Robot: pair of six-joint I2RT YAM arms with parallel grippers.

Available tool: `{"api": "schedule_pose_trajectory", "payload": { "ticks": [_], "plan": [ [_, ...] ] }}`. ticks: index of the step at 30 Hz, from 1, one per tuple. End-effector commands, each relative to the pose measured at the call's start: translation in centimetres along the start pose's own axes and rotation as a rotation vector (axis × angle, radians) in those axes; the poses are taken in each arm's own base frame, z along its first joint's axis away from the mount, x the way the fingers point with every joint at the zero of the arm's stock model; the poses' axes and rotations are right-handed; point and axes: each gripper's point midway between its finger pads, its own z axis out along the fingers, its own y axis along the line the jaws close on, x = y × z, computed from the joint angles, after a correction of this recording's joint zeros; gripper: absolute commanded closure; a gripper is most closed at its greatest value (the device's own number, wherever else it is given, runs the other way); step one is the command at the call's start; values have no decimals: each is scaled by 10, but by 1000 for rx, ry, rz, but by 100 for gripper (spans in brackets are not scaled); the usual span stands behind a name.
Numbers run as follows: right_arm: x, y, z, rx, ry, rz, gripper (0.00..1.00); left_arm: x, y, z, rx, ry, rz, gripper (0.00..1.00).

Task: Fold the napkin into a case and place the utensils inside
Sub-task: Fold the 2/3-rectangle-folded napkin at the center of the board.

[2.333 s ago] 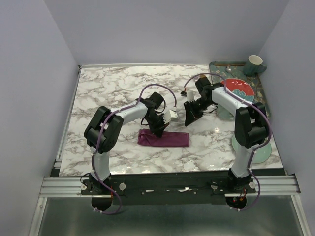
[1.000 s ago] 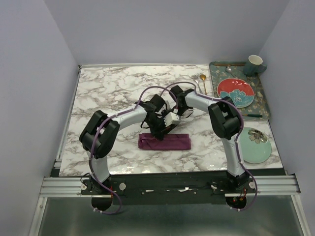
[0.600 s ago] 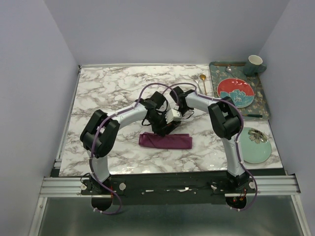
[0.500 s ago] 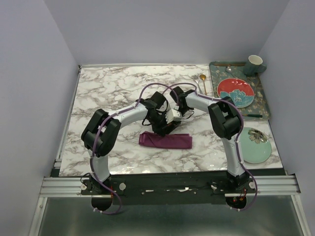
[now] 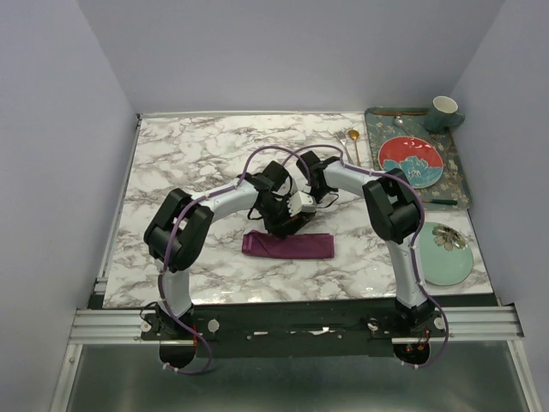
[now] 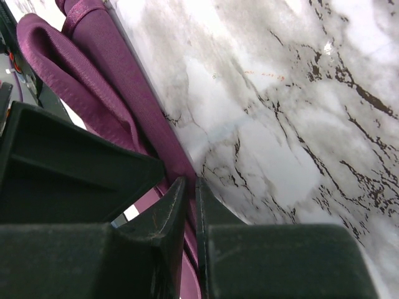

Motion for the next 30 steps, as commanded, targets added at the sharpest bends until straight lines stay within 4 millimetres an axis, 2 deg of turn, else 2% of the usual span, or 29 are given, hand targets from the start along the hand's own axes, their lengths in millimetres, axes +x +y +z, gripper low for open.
{"api": "schedule_pose_trajectory", "payload": {
  "ticks": [1, 7, 10, 14, 15, 16, 18, 20, 22, 24, 26, 30],
  "plan": [
    [-4, 10, -7, -11, -5, -26, 81, 17, 3, 8, -7, 45, -32, 100],
    [-6, 21, -28, -37, -40, 10, 79, 20, 4, 9, -8, 55, -47, 100],
    [-5, 14, -40, -20, -57, 38, 78, 20, 5, 11, -7, 64, -48, 100],
    [-6, 9, -71, 2, -115, 73, 78, 21, 6, 11, -6, 70, -56, 100],
    [-4, 6, -81, 9, -136, 91, 78, 22, 6, 12, -4, 72, -59, 100],
    [5, 4, -82, 9, -129, 112, 78, 23, 5, 12, 0, 76, -64, 100],
    [12, 7, -94, 21, -154, 117, 77, 23, 5, 12, 3, 76, -71, 100],
    [27, 10, -94, 12, -143, 150, 77, 23, 5, 12, 5, 76, -73, 100],
    [33, 18, -97, -2, -153, 159, 77, 23, 5, 13, 5, 77, -74, 100],
    [43, 23, -93, -27, -150, 190, 76, 23, 6, 13, 4, 76, -76, 100],
    [46, 33, -92, -63, -165, 225, 75, 24, 7, 13, 6, 81, -85, 100],
    [52, 33, -82, -98, -176, 275, 75, 26, 6, 13, 11, 82, -100, 100]
  ]
}}
